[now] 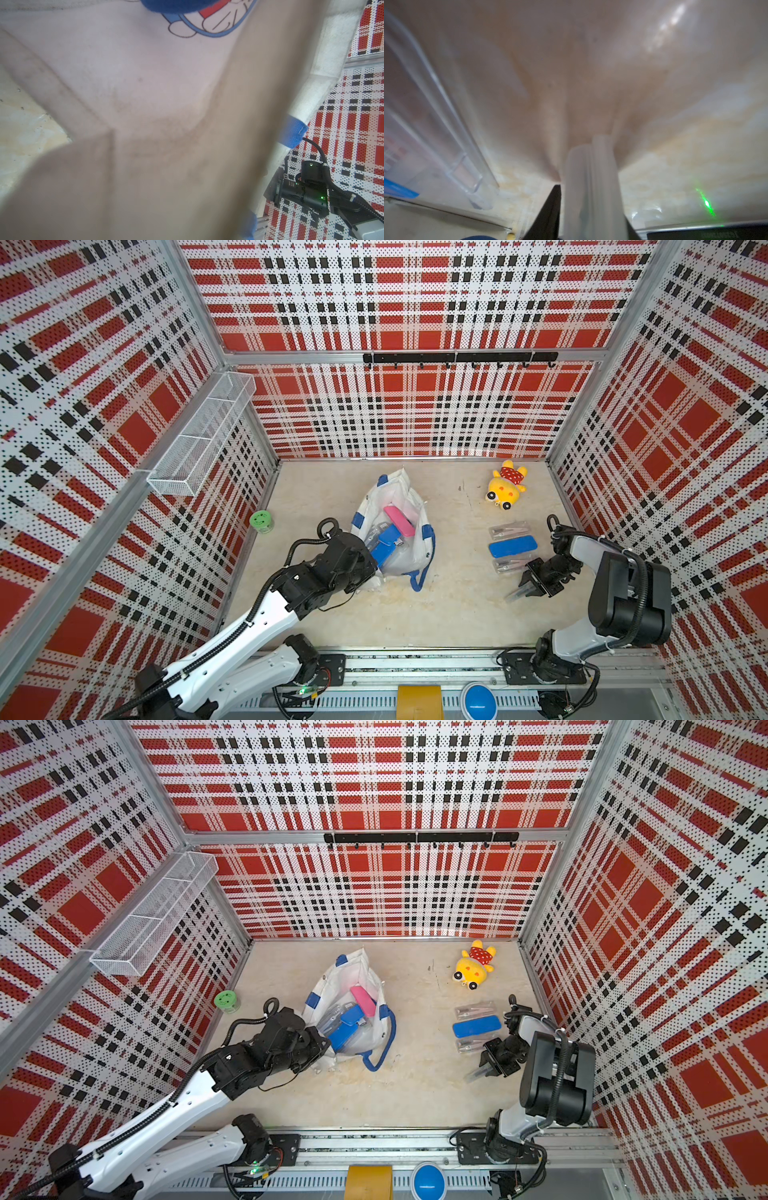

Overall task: Take out the compass set from the canvas bag
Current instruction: Place the compass set at the center of the board, then pick up the compass set from the canvas bag.

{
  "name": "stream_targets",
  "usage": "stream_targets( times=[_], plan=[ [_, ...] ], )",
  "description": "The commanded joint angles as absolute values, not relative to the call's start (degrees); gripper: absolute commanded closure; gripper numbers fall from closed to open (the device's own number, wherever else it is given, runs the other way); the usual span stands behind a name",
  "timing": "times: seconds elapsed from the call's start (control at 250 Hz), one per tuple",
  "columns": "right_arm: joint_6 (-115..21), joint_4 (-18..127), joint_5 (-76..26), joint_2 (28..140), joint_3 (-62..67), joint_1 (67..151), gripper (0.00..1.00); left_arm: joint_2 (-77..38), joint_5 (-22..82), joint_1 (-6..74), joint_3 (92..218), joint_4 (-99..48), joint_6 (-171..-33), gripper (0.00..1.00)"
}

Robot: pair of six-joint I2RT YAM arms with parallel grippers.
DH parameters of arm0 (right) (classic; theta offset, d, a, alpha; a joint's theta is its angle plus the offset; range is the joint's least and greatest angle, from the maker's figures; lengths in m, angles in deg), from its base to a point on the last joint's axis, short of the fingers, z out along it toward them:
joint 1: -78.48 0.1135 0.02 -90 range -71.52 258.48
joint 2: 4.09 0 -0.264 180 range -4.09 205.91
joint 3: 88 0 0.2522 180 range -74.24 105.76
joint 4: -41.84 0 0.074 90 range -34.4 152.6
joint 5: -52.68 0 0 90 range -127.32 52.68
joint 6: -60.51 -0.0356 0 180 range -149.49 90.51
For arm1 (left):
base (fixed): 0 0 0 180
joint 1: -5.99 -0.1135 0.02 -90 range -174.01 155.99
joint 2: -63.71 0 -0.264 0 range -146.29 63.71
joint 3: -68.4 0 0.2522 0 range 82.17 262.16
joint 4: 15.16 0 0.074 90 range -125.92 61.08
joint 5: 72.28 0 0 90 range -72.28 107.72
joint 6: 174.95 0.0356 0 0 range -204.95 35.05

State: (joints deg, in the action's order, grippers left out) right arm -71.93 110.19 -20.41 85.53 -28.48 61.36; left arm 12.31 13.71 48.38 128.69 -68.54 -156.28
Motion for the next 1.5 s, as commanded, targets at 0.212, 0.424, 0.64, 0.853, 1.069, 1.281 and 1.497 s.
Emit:
stream_targets(
  times=[0.212, 0.424, 0.64, 0.853, 1.069, 1.281, 1.497],
  plan=[
    [-71.32, 108.78, -18.86, 82.1, -26.21, 61.08, 0.44, 9.55, 14.85, 48.68, 129.88, -66.45, -154.7, 1.0],
    [-74.24, 108.22, -13.67, 78.68, -26.36, 61.26, 0.38, 7.12, 14.17, 50.26, 131.53, -66.28, -154.21, 1.0],
    [-75.07, 109.32, -12.88, 76.81, -25.13, 61.52, 0.37, 6.52, 13.08, 52.19, 131.13, -65.31, -154.95, 1.0],
    [-70.88, 112.26, -17.52, 71.08, -14.32, 68.42, 0.35, 7.71, 12.5, 52.89, 129.9, -65.31, -155.79, 1.0],
    [-68.83, 111.67, -24.81, 70.91, 1.68, 88.9, 0.36, 8.46, 12.12, 53.25, 129.1, -65.84, -156.05, 1.0],
    [-68.95, 108.1, -29.1, 77.12, 12.57, 108.82, 0.46, 8.23, 12.27, 54.06, 129.12, -66.67, -155.97, 1.0],
    [-65.47, 109.06, -29.07, 87.48, 23.4, 120.86, 0.57, 8.25, 11.59, 55.59, 128.66, -66.8, -156.8, 1.0]
  ],
)
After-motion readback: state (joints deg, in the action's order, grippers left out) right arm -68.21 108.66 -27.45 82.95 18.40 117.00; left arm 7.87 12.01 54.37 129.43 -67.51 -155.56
